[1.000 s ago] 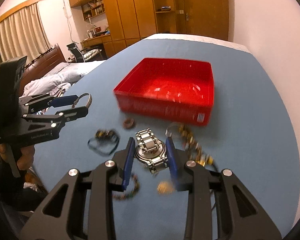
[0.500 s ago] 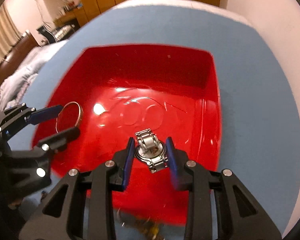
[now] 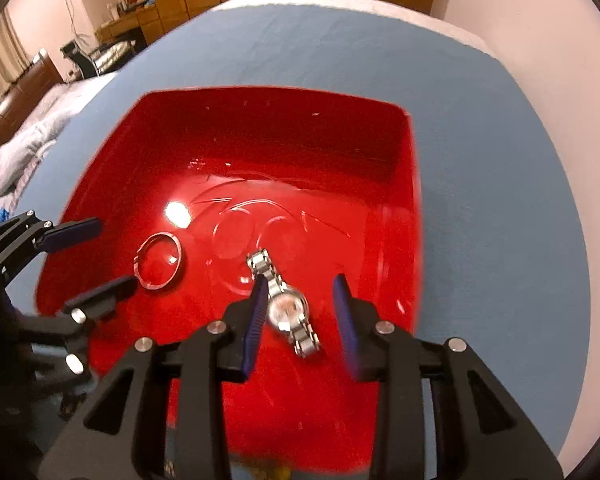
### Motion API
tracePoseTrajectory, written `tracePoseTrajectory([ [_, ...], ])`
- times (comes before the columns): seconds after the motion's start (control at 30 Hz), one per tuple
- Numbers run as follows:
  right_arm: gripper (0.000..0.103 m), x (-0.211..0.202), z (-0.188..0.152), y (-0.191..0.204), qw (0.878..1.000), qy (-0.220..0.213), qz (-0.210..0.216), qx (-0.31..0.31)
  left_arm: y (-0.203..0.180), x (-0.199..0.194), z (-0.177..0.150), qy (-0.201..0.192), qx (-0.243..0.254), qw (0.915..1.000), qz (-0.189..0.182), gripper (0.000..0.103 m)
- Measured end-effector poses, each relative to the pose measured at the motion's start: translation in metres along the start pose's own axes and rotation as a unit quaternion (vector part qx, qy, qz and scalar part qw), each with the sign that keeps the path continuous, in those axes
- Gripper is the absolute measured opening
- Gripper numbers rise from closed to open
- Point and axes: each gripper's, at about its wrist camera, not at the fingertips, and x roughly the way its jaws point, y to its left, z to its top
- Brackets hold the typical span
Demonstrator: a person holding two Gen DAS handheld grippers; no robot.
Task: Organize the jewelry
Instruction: 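Carry the watch and bangle into the red box and open both grippers, then grasp the gold pendant with the right gripper while the left grasps the bead bracelet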
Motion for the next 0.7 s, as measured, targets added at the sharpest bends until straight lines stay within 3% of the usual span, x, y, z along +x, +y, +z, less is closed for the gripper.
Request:
tracePoseTrajectory([
  [0.03,0.040,-0.013,-0.010,-0.002,1.000,-0.012,0.004,0.001,0.000,-0.015,-0.008,-0.011,0.002,0.9999,-0.002,0.064],
  [0.13,0.070,-0.063,-0.061,-0.004,0.998,-0.066,0.011,-0.004,-0.006,-0.057,-0.040,-0.041,0.008,0.9991,-0.009,0.077],
  [0.17,0.071,-0.073,-0.074,-0.004,0.997,-0.075,0.012,-0.005,-0.011,-0.072,-0.055,-0.050,0.014,0.9986,-0.010,0.078],
  [0.3,0.067,-0.099,-0.151,0.000,0.995,-0.092,0.026,-0.002,-0.039,-0.107,-0.111,-0.058,0.031,0.9969,-0.043,0.080],
  [0.37,0.052,-0.098,-0.190,0.009,0.995,-0.091,0.040,0.001,-0.064,-0.110,-0.137,-0.052,0.049,0.9957,-0.059,0.080],
  [0.47,0.046,-0.091,-0.228,0.022,0.994,-0.089,0.055,0.006,-0.099,-0.110,-0.172,-0.039,0.079,0.9931,-0.077,0.085],
  [0.57,0.046,-0.083,-0.248,0.037,0.994,-0.086,0.073,0.011,-0.123,-0.105,-0.192,-0.028,0.090,0.9911,-0.093,0.092],
  [0.7,0.046,-0.074,-0.252,0.045,0.994,-0.076,0.082,0.004,-0.126,-0.094,-0.198,-0.008,0.078,0.9908,-0.110,0.093],
])
